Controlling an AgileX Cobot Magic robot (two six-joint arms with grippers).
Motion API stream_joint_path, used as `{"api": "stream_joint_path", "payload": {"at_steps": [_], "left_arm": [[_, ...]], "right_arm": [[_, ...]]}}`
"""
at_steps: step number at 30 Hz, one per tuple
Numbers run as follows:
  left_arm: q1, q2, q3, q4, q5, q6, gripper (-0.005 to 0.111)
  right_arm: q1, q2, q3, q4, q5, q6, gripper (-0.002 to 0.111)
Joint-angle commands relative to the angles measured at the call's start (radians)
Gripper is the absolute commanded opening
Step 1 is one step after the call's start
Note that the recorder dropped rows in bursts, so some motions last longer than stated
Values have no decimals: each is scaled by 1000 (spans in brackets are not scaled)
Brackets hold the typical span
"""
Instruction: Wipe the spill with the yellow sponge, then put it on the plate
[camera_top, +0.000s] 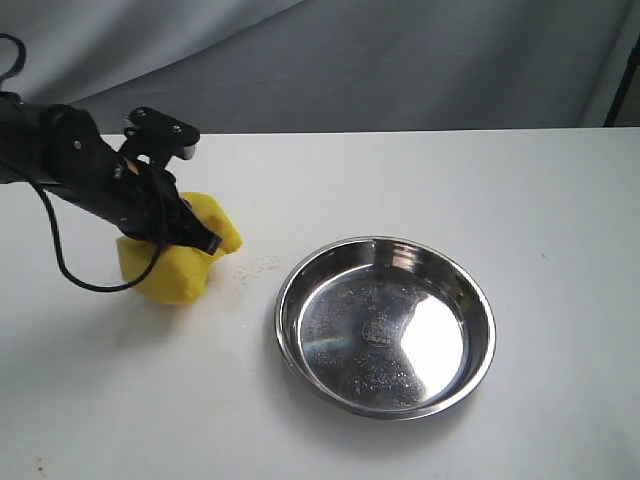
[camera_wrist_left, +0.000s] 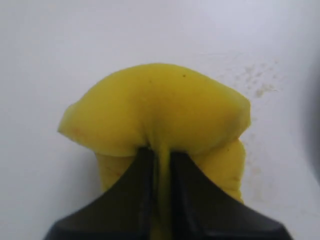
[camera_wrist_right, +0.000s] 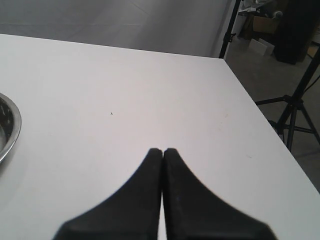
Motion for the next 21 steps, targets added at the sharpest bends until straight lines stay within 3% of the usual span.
{"api": "stream_joint_path", "payload": {"at_steps": [1, 6, 9, 15, 21], "left_arm": [[-77, 49, -1, -17, -94, 5, 0], [-113, 121, -1, -17, -193, 5, 0], [-113, 164, -12, -17, -183, 5, 0], [-137, 217, -16, -17, -198, 166, 0], [-184, 245, -18, -12, -328, 185, 0]], "right_arm": [[2, -6, 4, -1, -8, -5, 0], [2, -6, 4, -1, -8, -5, 0], [2, -6, 4, -1, -8, -5, 0], [2, -6, 4, -1, -8, -5, 0], [2, -6, 4, -1, -8, -5, 0]]}}
